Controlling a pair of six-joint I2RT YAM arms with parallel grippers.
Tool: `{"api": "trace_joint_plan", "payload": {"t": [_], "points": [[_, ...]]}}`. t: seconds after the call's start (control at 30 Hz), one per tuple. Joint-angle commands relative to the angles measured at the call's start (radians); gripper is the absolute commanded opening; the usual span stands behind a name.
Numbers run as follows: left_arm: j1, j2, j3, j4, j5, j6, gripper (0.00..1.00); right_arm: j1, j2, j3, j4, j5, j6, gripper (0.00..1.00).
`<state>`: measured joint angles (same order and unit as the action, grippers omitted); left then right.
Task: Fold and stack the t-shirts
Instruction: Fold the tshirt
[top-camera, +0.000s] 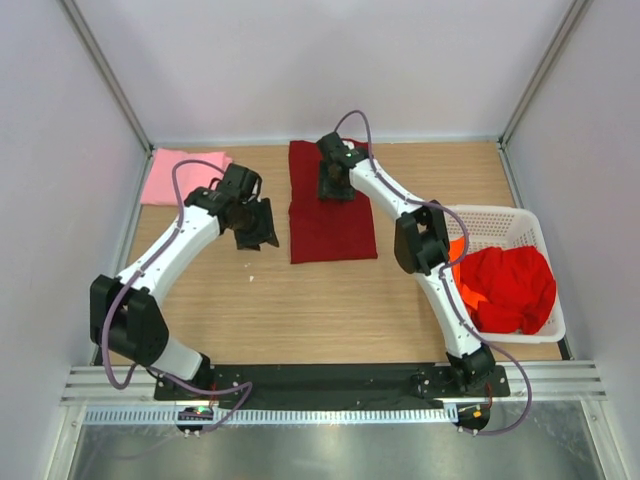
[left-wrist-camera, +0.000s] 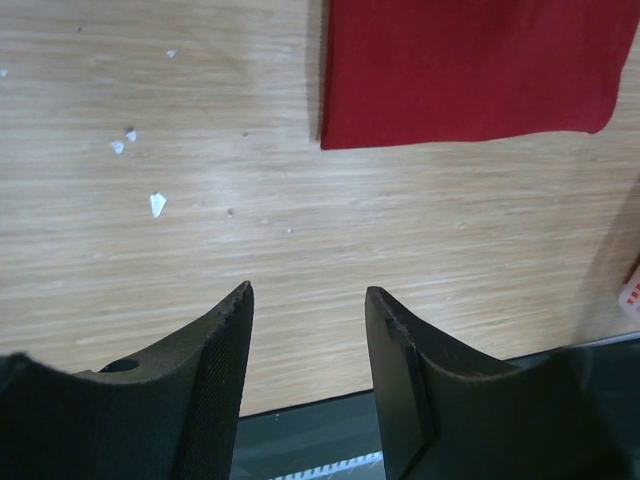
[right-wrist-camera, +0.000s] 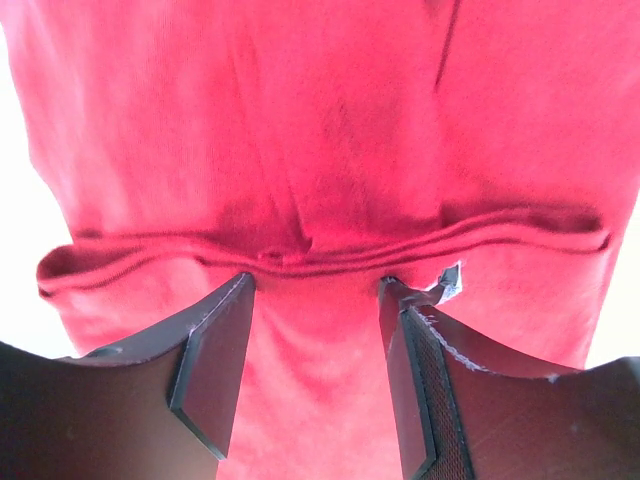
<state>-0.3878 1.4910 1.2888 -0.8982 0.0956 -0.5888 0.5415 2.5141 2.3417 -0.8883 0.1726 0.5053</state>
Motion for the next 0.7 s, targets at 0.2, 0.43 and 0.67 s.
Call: {"api": "trace_joint_plan", "payload": {"t": [0.2,0.43,0.67], "points": [[0.004,0.222,0.141,0.317,0.107,0.006,0.46,-0.057,-0.165,-0.028,-0.043,-0.108,-0.022,0.66],[0.004,0.460,0.331,0.384,0.222,-0.052,0.37,-0.094,-0.350,-0.347,0.002,-0.295,-0.016,0.65],[-0.052,0.456,0.300,0.348,0.149,0.001,0.41,-0.083,-0.419,-0.542,-0.006,-0.248,-0.056,0.66]]}}
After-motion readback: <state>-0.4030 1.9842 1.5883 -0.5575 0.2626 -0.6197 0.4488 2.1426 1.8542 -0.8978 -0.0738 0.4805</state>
